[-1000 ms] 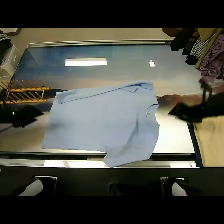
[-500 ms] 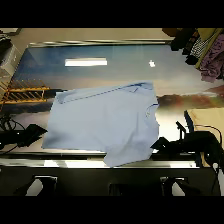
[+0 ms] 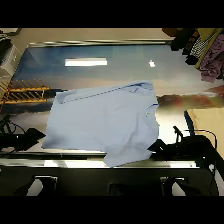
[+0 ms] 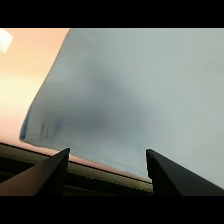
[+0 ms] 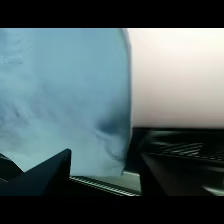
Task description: Fold the clothes and pants, and hang the long-sleeved shirts on hangers.
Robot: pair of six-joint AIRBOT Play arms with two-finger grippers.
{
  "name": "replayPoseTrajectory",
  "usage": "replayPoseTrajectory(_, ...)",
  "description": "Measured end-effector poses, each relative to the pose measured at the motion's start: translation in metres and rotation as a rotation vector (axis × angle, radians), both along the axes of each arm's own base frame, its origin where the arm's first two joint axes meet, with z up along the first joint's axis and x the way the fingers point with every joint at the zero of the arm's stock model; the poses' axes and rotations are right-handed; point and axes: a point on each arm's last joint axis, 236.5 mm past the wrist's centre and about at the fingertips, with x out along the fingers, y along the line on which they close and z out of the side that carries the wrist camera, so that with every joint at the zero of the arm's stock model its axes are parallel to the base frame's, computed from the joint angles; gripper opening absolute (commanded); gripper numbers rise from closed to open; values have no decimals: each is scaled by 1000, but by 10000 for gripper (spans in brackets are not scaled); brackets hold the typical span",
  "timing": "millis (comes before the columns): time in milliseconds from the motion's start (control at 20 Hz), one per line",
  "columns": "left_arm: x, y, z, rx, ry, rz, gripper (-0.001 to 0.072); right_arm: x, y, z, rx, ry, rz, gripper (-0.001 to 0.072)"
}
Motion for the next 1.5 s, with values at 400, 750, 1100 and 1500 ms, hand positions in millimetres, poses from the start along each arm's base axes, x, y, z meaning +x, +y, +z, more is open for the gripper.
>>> replayPoseTrajectory(400, -22, 32, -7, 102, 79, 82, 622, 11, 5, -12, 31, -2, -75, 33)
replayPoseTrajectory(750, -36, 48, -34, 38, 125, 179, 622, 16, 5, -12, 35, -16, -93, 33)
replayPoseTrajectory(1100, -22, 30, -57, -69, 122, 134, 611, 17, 5, -12, 33, -30, -83, 32)
replayPoseTrajectory(1500, -10, 13, -69, -62, 119, 60, 18, 28, 1, -12, 23, -64, -112, 32)
